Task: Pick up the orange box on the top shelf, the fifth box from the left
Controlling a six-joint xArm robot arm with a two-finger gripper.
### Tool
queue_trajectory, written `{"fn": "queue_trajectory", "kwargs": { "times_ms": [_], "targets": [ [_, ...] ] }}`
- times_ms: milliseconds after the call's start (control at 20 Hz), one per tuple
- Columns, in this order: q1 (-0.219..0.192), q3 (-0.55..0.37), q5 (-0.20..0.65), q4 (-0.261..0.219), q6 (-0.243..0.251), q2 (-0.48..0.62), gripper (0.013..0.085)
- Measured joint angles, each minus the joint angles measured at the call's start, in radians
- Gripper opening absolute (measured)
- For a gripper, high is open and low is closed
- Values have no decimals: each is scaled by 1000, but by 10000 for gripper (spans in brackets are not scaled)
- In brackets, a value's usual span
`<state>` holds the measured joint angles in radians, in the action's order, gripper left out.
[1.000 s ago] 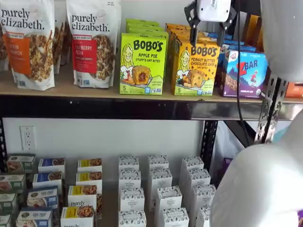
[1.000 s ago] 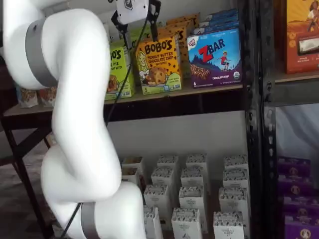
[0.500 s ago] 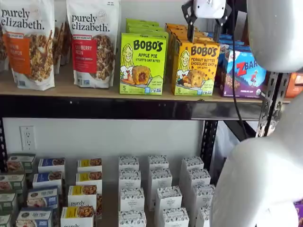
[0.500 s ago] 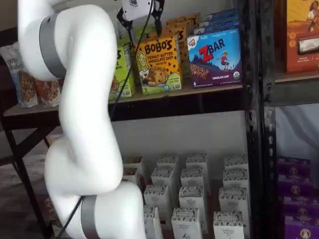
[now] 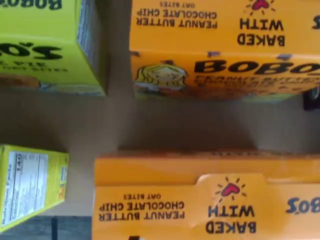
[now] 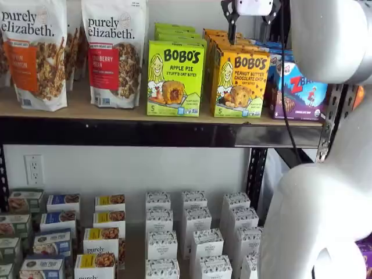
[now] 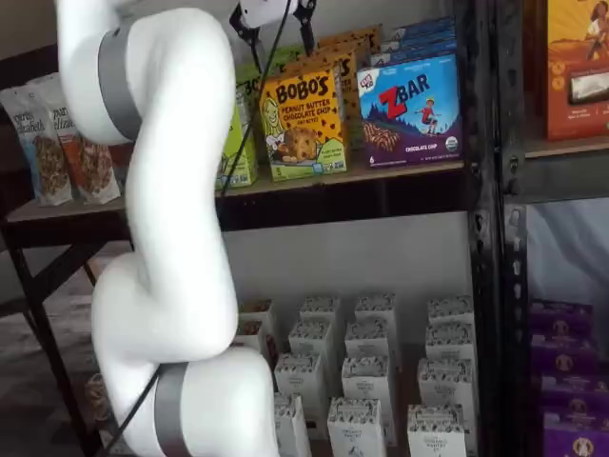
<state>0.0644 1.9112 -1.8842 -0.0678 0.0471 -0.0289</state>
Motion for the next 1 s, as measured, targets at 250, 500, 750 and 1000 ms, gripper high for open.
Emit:
{"fn": "queue_trajectory", "kwargs": {
  "times_ms": [250, 500, 750, 1000],
  "targets": [
    [3, 73, -27, -3, -1, 48, 850],
    [5, 132, -50, -2, 0, 87, 850],
    [4, 171, -76, -5, -4, 116, 850],
    [-1, 176, -66, -17, -13, 123, 850]
  ]
}}
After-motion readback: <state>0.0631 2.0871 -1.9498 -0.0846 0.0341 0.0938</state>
